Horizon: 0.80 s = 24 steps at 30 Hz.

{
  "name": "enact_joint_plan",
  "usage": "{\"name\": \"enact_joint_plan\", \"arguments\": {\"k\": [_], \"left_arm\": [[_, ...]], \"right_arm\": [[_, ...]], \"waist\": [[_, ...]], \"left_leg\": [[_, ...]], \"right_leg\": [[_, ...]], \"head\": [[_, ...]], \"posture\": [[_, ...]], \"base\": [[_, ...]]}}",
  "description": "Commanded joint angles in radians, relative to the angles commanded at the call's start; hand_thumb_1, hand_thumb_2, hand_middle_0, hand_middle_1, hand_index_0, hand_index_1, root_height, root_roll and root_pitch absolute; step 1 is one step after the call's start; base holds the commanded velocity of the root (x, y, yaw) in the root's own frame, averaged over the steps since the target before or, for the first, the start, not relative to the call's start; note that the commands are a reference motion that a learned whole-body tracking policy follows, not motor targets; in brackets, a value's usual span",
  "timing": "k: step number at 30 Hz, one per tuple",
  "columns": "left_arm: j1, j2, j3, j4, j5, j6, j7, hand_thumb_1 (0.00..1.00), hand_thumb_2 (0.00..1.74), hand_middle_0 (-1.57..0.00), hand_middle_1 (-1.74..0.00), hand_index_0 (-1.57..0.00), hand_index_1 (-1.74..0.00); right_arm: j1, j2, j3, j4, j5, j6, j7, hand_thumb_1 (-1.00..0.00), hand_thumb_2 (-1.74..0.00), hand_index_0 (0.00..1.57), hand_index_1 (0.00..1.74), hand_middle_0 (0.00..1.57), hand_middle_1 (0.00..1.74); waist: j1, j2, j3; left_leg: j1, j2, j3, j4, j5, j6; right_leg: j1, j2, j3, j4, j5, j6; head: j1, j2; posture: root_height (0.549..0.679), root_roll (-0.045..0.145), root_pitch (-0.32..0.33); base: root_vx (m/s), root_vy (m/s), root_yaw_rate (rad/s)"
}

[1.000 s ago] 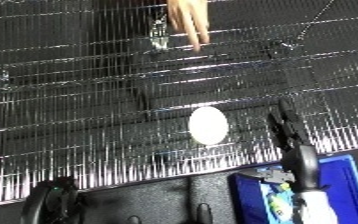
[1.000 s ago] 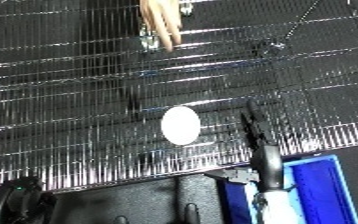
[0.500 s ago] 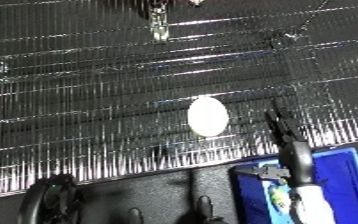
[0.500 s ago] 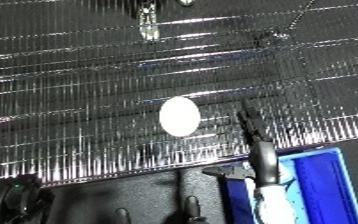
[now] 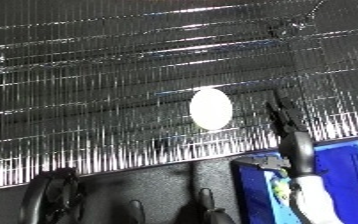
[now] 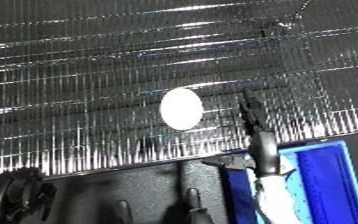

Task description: Pick up the object and place it into the box

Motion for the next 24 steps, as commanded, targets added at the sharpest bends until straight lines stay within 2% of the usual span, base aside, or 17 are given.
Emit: {"name": "enact_joint_plan", "arguments": {"k": [4,8,16,24], "left_arm": [[-0.014,-0.003,-0.005,-0.002,0.003,0.005,0.010,1.00,1.74,-1.57,-1.74,-1.57,-1.74],[-0.028,-0.008,-0.012,0.000,0.004,0.007,0.020,1.00,1.74,-1.57,-1.74,-1.57,-1.74],[-0.055,-0.011,-0.024,0.002,0.008,0.020,0.041,1.00,1.74,-1.57,-1.74,-1.57,-1.74],[-0.082,-0.011,-0.038,0.012,-0.001,0.025,0.050,1.00,1.74,-1.57,-1.74,-1.57,-1.74]], "right_arm": [[-0.034,0.000,0.009,0.008,0.001,0.011,0.001,0.00,0.00,0.00,0.00,0.00,0.00],[-0.069,0.001,0.018,0.021,0.001,0.021,0.012,0.00,0.00,0.00,0.00,0.00,0.00],[-0.147,0.004,0.036,0.052,0.005,0.041,0.026,0.00,0.00,0.00,0.00,0.00,0.00],[-0.226,0.011,0.066,0.119,0.004,0.059,0.034,0.00,0.00,0.00,0.00,0.00,0.00]], "waist": [[0.004,0.003,0.000],[0.007,0.008,0.000],[0.018,0.018,0.000],[0.031,0.027,0.000]], "left_leg": [[-0.031,-0.001,0.001,0.033,-0.016,0.0022],[-0.053,-0.003,0.001,0.052,-0.026,0.0049],[-0.088,-0.009,0.002,0.064,-0.030,0.0097],[-0.103,-0.016,0.000,0.069,-0.034,0.0120]], "right_leg": [[-0.031,-0.0026,0.000,0.029,-0.007,-0.0023],[-0.057,-0.0053,0.001,0.049,-0.011,-0.0034],[-0.107,-0.0088,0.003,0.077,-0.010,-0.0039],[-0.131,-0.0139,-0.001,0.092,-0.012,-0.0059]], "head": [[0.015,0.005],[0.023,0.015],[0.055,0.041],[0.102,0.068]], "posture": [[0.634,0.047,0.027],[0.631,0.045,0.036],[0.625,0.042,0.056],[0.623,0.043,0.065]], "base": [[-0.006,0.015,0.038],[-0.005,0.029,0.044],[-0.016,0.018,0.065],[-0.016,0.013,0.054]]}}
